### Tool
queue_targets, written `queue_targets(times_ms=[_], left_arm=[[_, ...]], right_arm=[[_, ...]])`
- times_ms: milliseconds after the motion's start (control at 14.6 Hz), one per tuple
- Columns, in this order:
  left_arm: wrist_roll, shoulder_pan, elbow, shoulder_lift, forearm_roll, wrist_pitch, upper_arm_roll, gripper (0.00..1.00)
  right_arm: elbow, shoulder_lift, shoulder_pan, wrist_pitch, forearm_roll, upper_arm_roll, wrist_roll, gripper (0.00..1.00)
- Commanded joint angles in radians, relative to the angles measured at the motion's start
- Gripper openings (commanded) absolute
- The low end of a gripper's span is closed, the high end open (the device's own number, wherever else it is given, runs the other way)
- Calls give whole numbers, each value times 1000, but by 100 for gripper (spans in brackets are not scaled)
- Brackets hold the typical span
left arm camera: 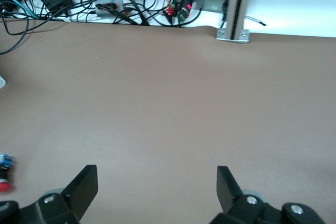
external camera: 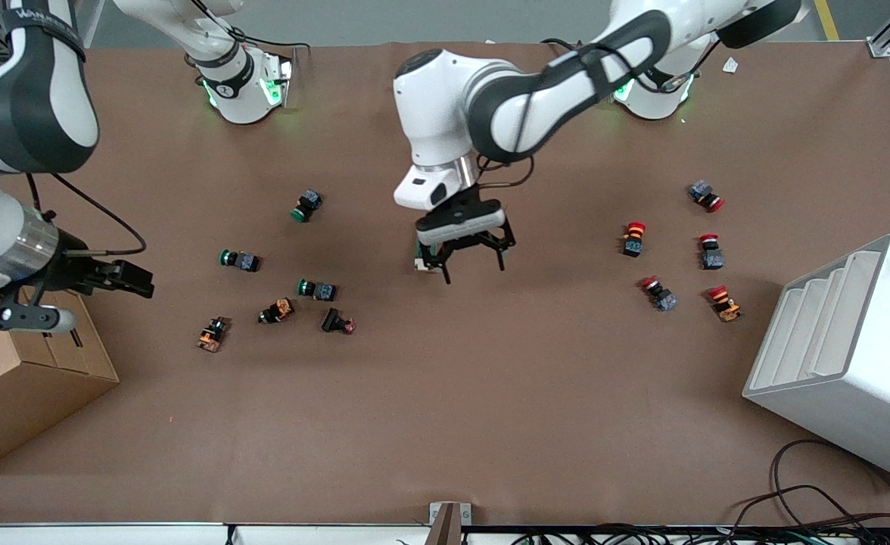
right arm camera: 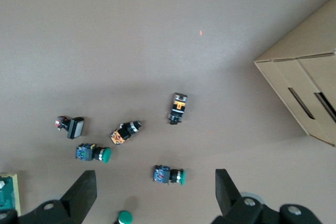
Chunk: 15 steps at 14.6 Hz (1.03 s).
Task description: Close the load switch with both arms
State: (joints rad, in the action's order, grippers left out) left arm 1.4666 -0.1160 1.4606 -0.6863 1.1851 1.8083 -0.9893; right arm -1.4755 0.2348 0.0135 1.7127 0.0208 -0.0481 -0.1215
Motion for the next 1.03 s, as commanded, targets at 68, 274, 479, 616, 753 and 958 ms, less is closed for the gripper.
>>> queue_targets(times_ms=[68,274,479,616,753,958], left_arm=[[-196,79,-23,79,-171,-7,-2,100],[-400,69,-29,196,-370,0,160,100],[-656,65,-29,322,-592,3,320,100],[-776,64,-28,398,-733,3,424,100],[-940,59,-19,470,-875,2,546,100],[-1141,59,10,560,-959,-50,670,100]], right_arm=[[-117,-126,-40,4,30,-41,25,100],[-161,-146,-38,-5,30,-39,22,100],[-204,-178,-38,-7,28,-38,20,100],[-229,-222,-40,-14,28,-36,19,100],[-252,-271,-40,-28,27,-35,8,100],[-270,-340,-53,-60,19,-29,5,100]])
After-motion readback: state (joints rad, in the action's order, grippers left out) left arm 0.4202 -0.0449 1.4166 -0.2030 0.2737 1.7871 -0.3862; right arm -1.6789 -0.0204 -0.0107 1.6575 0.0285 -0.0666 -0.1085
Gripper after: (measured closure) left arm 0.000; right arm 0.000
